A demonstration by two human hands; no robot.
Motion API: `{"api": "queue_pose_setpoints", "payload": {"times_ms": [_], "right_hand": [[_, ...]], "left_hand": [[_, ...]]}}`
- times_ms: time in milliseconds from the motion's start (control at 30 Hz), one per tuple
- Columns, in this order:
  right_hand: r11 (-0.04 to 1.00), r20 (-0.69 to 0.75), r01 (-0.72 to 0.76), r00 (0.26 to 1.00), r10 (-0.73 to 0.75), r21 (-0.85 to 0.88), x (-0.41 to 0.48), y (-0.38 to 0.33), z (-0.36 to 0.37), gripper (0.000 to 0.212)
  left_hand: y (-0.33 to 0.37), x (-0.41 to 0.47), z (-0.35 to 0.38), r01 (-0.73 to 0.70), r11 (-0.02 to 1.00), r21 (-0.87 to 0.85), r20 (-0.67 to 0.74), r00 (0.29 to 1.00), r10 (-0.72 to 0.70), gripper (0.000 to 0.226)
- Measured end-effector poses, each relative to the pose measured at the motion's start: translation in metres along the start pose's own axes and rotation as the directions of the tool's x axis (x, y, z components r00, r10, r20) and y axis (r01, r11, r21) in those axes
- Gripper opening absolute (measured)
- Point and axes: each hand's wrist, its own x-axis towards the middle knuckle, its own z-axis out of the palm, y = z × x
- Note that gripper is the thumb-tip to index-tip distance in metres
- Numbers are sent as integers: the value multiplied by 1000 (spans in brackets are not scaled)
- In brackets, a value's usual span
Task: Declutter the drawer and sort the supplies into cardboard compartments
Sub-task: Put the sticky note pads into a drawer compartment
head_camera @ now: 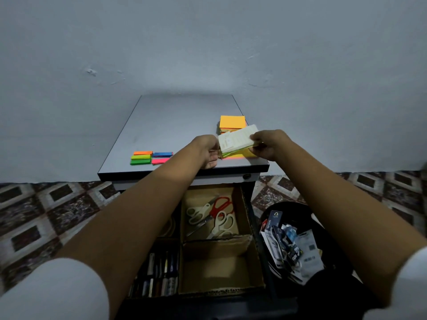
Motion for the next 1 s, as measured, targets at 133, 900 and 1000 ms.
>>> {"api": "queue_pose_setpoints", "payload": {"times_ms": [133, 900, 1000], "right_hand": [[993, 59, 14, 998, -21, 115, -13, 3, -6, 17], [979, 155, -167, 971, 184, -120, -133, 189, -4, 18], [961, 151, -143, 972, 182, -235, -136, 199, -7, 15]], "left_hand": [[-2, -6, -8, -41, 997, -63, 57, 997, 45, 22], [-208, -80, -94, 13, 977, -214, 36, 999, -6, 16], [-218, -82, -97, -24, 978, -207, -33, 999, 17, 18]]}}
